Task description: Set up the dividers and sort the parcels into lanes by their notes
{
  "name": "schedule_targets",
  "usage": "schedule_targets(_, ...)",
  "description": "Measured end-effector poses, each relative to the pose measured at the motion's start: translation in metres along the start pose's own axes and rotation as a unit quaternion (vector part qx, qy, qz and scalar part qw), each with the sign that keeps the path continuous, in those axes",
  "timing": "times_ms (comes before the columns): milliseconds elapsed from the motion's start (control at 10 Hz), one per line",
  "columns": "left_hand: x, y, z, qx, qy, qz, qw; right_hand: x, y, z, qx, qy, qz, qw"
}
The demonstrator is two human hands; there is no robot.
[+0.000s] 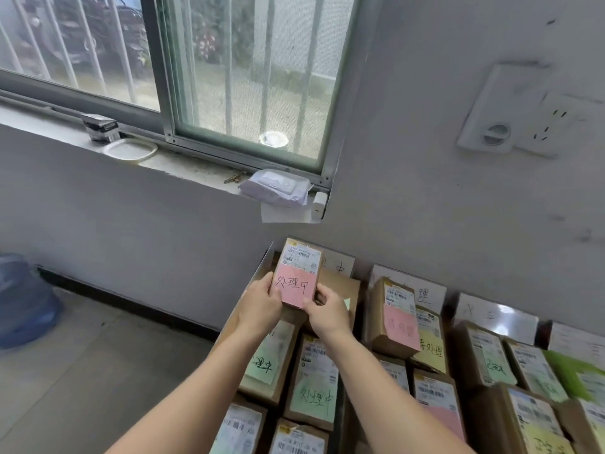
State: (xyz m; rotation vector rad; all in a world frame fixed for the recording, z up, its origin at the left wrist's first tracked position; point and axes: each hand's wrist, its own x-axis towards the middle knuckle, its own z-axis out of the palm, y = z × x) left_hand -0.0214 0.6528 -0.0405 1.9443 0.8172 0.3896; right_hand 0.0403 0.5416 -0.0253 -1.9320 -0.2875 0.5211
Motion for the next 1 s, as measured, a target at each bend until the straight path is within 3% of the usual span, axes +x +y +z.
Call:
schedule_targets(700,0.035,-0.021,0.009,0.191,-0.081,0.036,0.978,0.040,0.018,0.023,-0.258,-0.005,-0.005,0.966)
schedule_targets(1000,0.019,-0.009,0.005,0.286,-0.082,0.085,0.951,0.008,0.017,-0.006,-0.298,-0.014,-0.048,0.953)
